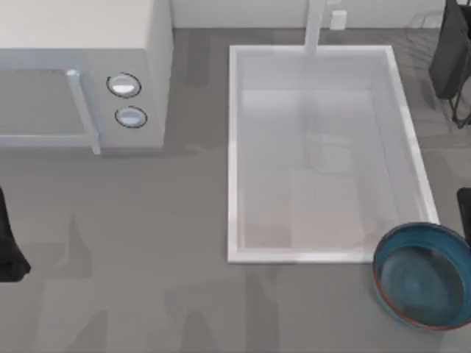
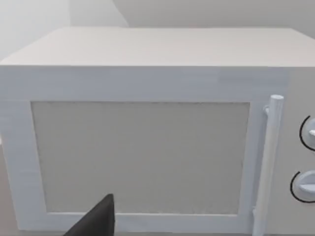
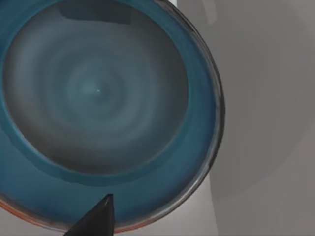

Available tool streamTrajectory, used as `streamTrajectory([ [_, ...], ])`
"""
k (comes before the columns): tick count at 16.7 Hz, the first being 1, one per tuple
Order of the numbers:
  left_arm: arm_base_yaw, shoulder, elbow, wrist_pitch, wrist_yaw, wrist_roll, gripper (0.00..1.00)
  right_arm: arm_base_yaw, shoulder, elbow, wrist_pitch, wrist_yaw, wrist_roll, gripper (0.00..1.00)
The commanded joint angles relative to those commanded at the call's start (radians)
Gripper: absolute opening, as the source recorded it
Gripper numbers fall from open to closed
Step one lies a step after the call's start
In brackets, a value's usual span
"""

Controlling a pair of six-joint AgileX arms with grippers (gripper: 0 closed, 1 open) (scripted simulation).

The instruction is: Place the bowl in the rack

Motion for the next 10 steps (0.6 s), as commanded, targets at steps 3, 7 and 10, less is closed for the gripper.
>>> streamTrajectory([
  [3,0.0,0.0,0.0,0.0,0.0,0.0,1.0,0.0,0.0,0.0,0.0,0.0,0.0,1.0],
  [7,0.0,0.0,0.0,0.0,0.0,0.0,1.0,-0.003,0.013,-0.031,0.042,0.0,-0.002,1.0],
  [10,0.0,0.0,0.0,0.0,0.0,0.0,1.0,-0.001,0.064,-0.107,0.174,0.0,-0.001,1.0],
])
